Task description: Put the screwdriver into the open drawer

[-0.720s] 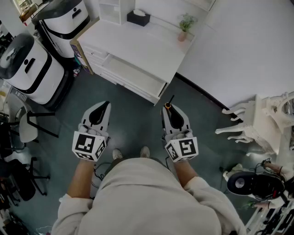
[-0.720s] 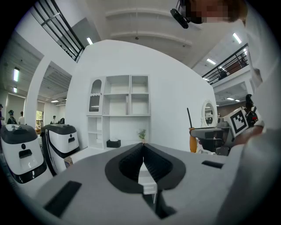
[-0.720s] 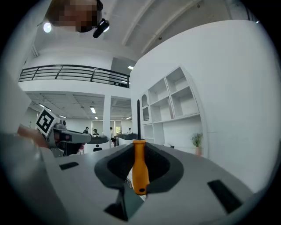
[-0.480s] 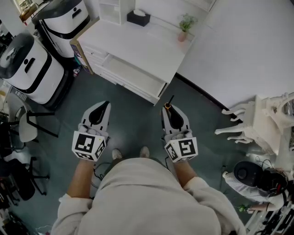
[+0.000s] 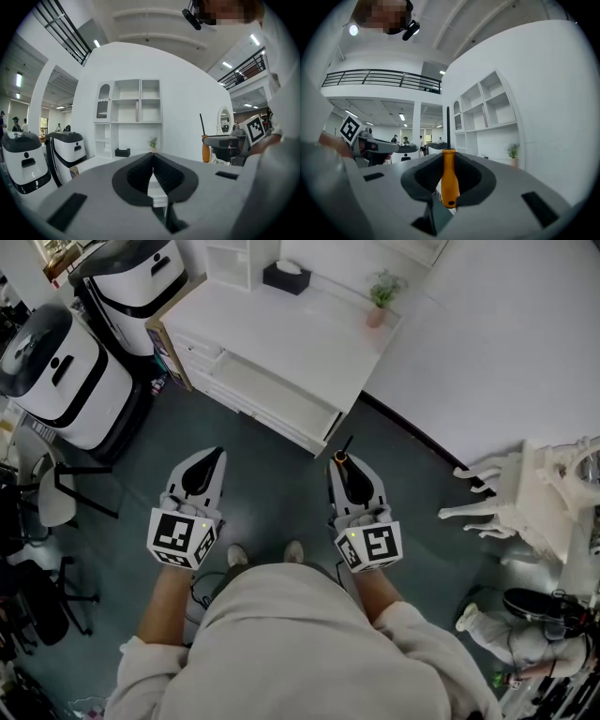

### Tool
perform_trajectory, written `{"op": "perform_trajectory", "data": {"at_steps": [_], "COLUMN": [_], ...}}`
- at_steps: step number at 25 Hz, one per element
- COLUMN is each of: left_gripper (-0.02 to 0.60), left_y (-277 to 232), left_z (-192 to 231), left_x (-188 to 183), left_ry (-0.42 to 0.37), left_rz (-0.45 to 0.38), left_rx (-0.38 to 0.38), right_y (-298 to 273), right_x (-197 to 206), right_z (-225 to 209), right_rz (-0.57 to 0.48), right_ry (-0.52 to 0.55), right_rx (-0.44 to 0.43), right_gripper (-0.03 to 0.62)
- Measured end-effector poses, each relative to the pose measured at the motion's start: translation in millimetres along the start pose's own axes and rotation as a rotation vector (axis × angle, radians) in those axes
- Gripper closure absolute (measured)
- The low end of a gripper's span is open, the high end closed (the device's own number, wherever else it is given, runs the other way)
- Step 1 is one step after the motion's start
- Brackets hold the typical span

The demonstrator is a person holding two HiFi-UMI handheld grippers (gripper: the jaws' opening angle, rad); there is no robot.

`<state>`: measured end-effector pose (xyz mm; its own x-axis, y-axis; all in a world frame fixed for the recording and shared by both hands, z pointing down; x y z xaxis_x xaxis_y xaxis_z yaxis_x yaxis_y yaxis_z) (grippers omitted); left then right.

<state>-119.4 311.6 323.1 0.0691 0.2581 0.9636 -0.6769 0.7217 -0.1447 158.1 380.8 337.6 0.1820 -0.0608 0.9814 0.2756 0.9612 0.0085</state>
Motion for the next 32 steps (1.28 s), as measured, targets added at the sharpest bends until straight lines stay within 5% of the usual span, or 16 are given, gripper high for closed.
{"op": "perform_trajectory", "data": {"at_steps": [17, 32], "left_gripper": [0.577, 0.577], "left_y": [-24, -89], "left_z": [-28, 49], "left_x": [25, 9], "left_ry": [0.021, 0.038], "left_rz": [0.002, -0.002], "left_rx": [-0.101, -0.031], "right_y": [-15, -93], "right_x": [27, 33], "right_z": [-43, -44], "right_rz": [-0.007, 0.033], "right_ry": [0.003, 0.036], "right_rx": [-0.117, -0.074], "right_gripper": [0.517, 0.517]}}
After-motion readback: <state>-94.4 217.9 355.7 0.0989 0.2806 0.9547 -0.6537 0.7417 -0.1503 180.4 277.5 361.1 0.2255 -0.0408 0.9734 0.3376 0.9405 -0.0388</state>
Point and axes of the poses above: the fingertips, and each gripper's own axes: y backward along the fingers, z to its left, x out of its underside, the point moved 9 cm from there along y, backward along the fingers, and after that the axes turned 14 degrees about y, right-handed, at the moved point
